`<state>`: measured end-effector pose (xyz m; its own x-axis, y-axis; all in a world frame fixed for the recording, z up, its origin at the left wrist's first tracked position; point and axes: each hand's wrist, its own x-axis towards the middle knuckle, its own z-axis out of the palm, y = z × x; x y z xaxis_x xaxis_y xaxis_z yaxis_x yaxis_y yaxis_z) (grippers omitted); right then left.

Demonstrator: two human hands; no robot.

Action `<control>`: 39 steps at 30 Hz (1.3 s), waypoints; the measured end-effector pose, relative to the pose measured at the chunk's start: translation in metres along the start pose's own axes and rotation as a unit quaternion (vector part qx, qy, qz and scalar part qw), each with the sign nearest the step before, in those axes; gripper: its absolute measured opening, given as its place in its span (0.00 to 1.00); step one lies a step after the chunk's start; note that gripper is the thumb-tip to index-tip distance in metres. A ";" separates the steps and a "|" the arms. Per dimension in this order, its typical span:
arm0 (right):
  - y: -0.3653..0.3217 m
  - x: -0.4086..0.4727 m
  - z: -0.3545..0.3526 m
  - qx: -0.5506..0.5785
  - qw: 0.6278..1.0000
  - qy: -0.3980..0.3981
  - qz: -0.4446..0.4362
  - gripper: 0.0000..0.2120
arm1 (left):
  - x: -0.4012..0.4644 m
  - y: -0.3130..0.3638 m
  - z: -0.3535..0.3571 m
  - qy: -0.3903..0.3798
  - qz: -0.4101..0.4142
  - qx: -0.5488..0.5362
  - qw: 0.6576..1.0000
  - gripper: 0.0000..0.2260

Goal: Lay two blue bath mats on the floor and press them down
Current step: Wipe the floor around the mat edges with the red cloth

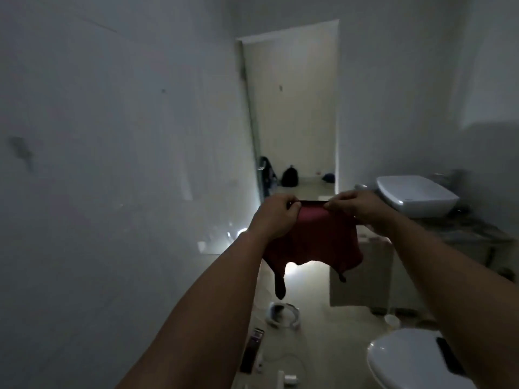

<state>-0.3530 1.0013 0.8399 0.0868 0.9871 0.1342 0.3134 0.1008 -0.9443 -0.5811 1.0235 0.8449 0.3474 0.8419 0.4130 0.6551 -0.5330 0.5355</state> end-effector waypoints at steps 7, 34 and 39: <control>-0.117 0.053 0.169 0.049 0.975 -0.135 -0.171 0.10 | -0.062 -0.052 -0.183 0.155 -0.085 0.155 0.972 0.07; -0.256 0.039 0.447 0.233 0.880 -0.325 -0.257 0.11 | -0.181 -0.118 -0.333 0.222 -0.110 0.728 0.639 0.10; -0.201 0.021 0.439 0.214 0.888 -0.325 -0.245 0.10 | -0.216 -0.146 -0.238 0.327 -0.188 0.561 0.737 0.24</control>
